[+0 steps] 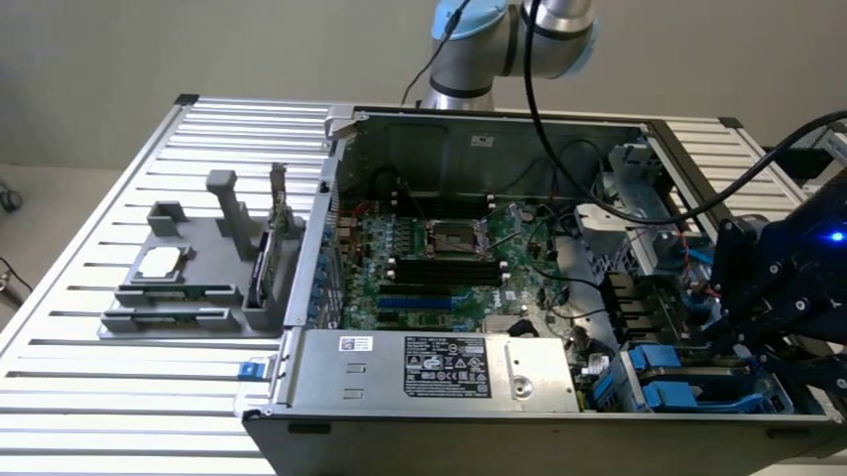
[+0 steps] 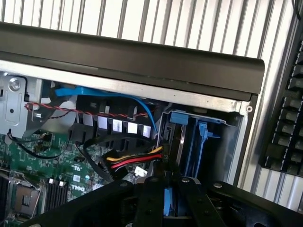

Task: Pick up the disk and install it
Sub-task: 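Insert the first disk wire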

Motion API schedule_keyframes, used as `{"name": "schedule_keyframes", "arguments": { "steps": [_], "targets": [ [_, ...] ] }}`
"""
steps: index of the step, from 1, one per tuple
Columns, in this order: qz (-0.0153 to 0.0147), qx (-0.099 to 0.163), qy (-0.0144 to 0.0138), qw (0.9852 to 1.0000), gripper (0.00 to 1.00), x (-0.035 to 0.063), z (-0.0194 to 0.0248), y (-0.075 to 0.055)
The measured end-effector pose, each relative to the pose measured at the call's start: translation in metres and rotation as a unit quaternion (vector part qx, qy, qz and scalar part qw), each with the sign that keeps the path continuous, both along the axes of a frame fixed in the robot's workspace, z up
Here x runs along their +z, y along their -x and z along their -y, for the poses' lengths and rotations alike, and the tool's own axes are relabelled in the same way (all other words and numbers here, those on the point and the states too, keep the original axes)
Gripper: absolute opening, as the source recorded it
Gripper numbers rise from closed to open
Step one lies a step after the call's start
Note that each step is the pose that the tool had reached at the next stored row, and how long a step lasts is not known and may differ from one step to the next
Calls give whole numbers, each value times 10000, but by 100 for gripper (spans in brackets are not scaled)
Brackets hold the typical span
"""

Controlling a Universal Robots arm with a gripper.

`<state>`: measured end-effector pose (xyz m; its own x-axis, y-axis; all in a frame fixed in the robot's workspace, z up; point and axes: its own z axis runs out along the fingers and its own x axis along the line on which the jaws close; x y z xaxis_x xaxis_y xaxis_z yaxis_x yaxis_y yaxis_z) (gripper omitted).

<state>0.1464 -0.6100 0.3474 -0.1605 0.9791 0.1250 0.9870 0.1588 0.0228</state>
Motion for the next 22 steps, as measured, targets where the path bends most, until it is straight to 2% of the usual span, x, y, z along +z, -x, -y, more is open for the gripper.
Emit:
{"name": "schedule_keyframes", "arguments": {
  "steps": [7,9,10,11,13,18,20,22],
  "targets": [
    [0,-33,19,10000,16,0,-75,13],
    [0,-40,38,10000,16,0,-103,13],
    [0,-41,59,10000,16,0,-123,14],
    [1,-42,85,10000,16,0,-143,13],
    [1,-43,158,9999,16,1,-181,10],
    [2,-52,407,9992,16,0,-237,-12],
    [1,-77,471,9989,16,0,-241,-24],
    [-2,-131,509,9986,16,-2,-241,-37]
  ]
}}
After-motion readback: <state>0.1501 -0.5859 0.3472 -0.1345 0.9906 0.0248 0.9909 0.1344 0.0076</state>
